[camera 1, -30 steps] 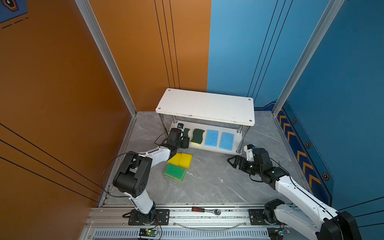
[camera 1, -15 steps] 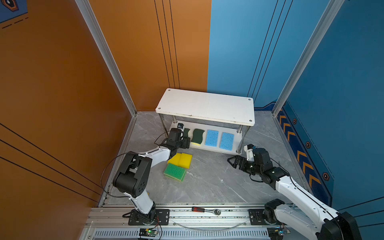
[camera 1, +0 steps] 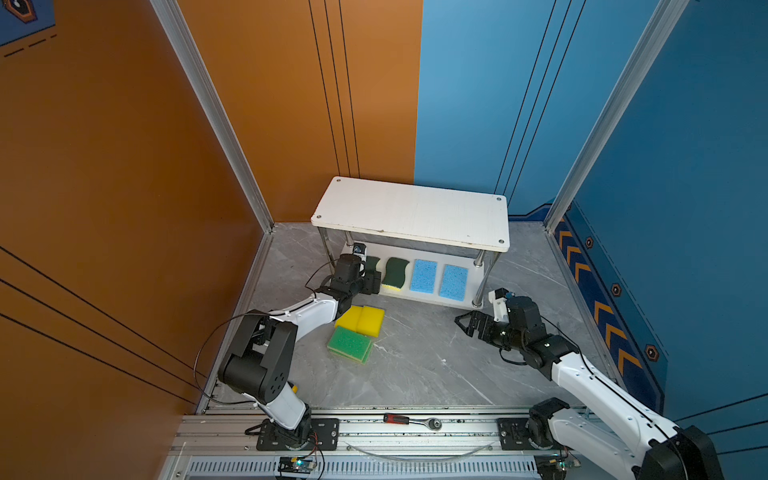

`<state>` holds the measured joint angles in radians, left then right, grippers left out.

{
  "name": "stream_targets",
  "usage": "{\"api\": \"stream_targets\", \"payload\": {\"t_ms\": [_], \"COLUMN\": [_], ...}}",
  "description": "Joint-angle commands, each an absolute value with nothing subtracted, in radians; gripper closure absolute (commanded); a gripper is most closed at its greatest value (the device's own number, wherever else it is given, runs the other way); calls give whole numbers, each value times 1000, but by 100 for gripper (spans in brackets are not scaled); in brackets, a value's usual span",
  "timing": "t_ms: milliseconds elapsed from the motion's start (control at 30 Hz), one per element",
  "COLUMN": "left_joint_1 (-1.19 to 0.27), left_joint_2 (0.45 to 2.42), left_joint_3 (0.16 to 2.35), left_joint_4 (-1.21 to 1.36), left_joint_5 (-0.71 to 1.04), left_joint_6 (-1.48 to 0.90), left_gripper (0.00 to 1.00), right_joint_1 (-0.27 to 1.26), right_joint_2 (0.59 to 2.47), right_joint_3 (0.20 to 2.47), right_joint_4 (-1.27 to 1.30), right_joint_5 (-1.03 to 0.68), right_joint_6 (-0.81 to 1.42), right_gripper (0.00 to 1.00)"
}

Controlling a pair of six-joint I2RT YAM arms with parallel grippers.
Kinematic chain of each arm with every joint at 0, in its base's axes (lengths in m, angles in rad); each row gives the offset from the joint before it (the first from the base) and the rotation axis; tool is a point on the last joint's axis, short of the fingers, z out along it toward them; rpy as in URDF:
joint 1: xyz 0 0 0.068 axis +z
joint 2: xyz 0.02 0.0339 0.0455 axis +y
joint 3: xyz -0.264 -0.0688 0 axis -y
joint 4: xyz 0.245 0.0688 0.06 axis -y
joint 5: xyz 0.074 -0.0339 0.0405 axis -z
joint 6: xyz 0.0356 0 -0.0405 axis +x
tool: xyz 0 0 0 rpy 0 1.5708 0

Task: Place and organize the cleaning sponges onto the shelf
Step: 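Open the left gripper to release the scrub sponge on the shelf, then withdraw the left gripper toward the table sponges while the right gripper moves toward them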

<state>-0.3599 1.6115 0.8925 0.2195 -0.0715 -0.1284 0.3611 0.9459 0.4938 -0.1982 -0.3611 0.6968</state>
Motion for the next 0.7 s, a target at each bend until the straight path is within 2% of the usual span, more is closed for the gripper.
{"api": "stream_targets", "payload": {"t_ms": [0,200,667], "left_joint_1": [-371,-384,-447], "left_joint_2": [1569,1528,1382], "left_joint_3": [888,876,847], "left_joint_4": [191,159,16], "left_joint_5": [-94,-106,-177], "left_joint_6": [-135,-139,-180], "left_gripper": [6,0,2], "right_joint_1": [357,357,356], "right_joint_2": [930,930,920], "right_joint_3": [480,484,488], "right_joint_4": [-206,-206,-214], "right_joint_5": [-338,-340,-346], "right_joint_6": [701,701,700], "right_gripper": [0,0,0]}}
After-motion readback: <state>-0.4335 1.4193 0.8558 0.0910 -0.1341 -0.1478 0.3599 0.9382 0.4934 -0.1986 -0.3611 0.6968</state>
